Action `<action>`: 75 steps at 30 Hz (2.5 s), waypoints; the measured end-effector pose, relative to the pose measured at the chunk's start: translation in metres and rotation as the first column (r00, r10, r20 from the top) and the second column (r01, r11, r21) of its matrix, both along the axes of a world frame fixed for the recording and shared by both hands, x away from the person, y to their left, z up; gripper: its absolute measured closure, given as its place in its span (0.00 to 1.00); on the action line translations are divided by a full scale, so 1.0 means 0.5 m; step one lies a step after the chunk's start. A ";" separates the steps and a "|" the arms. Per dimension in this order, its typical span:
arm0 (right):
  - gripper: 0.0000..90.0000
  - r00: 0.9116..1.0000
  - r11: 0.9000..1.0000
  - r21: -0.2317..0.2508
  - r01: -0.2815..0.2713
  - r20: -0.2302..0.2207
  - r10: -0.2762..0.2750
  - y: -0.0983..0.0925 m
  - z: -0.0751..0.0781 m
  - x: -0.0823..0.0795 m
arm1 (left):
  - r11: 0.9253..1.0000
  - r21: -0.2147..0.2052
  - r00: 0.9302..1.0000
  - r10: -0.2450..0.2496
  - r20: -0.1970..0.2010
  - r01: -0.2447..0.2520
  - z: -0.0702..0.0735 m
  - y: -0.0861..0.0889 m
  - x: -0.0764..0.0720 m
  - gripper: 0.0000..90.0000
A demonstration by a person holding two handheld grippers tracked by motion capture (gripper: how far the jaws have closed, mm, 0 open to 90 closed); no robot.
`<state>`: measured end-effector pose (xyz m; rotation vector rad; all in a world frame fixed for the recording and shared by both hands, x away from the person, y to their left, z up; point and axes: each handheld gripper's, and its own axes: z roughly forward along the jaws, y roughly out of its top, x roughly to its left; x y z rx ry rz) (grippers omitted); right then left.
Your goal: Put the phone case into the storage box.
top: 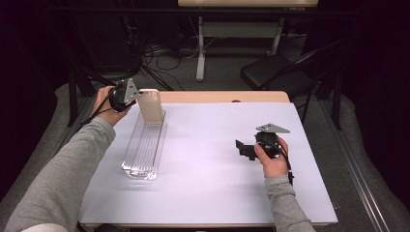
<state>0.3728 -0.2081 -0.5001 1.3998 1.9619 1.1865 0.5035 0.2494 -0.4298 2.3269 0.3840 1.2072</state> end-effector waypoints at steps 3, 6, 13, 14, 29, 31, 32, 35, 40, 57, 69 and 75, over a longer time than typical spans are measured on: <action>0.05 1.000 1.000 0.000 -0.001 -0.001 0.001 0.000 0.000 0.000 | 1.000 -0.001 1.000 -0.002 -0.002 0.002 -0.007 -0.002 0.001 0.89; 0.05 1.000 1.000 -0.002 0.000 -0.002 0.000 -0.002 0.000 0.000 | 1.000 0.002 1.000 -0.001 -0.004 0.001 -0.013 -0.001 0.002 0.89; 0.05 1.000 1.000 -0.003 0.003 -0.003 -0.003 -0.004 -0.002 -0.001 | 1.000 0.012 1.000 0.006 0.000 -0.006 -0.017 0.003 0.005 0.89; 0.05 1.000 1.000 0.000 0.003 -0.005 -0.003 -0.003 -0.003 -0.001 | 1.000 0.014 1.000 0.006 -0.002 -0.006 -0.018 0.003 0.005 0.89; 0.06 1.000 1.000 0.001 0.007 -0.003 -0.007 -0.006 -0.004 -0.002 | 1.000 0.003 1.000 0.022 -0.016 -0.022 -0.022 0.006 0.021 0.83; 0.06 1.000 1.000 0.001 0.005 -0.002 -0.005 -0.006 -0.005 -0.002 | 1.000 0.002 0.999 0.022 -0.024 -0.022 -0.021 0.007 0.022 0.82; 0.06 1.000 1.000 0.003 0.006 -0.004 -0.006 -0.005 -0.005 -0.002 | 1.000 0.004 0.999 0.024 -0.022 -0.024 -0.021 0.008 0.022 0.82; 0.06 1.000 1.000 0.003 0.004 -0.002 -0.004 -0.004 -0.004 -0.002 | 0.999 -0.002 0.999 0.032 -0.021 -0.032 -0.023 0.009 0.023 0.80; 0.06 1.000 1.000 0.001 0.001 -0.002 -0.001 -0.002 -0.006 -0.002 | 0.999 -0.014 0.999 0.044 -0.020 -0.044 -0.022 0.012 0.023 0.72; 0.06 1.000 1.000 -0.009 -0.004 -0.005 0.004 0.000 -0.007 -0.003 | 0.991 -0.092 0.992 0.090 -0.091 -0.098 -0.009 0.027 0.026 0.55; 0.06 1.000 1.000 -0.005 -0.003 -0.004 0.003 -0.005 -0.006 -0.001 | 0.956 -0.222 0.959 0.136 -0.249 -0.193 -0.001 0.048 0.035 0.53; 0.06 1.000 1.000 -0.002 -0.004 -0.002 0.004 -0.005 -0.005 -0.001 | 0.935 -0.264 0.931 0.138 -0.338 -0.235 -0.001 0.056 0.038 0.52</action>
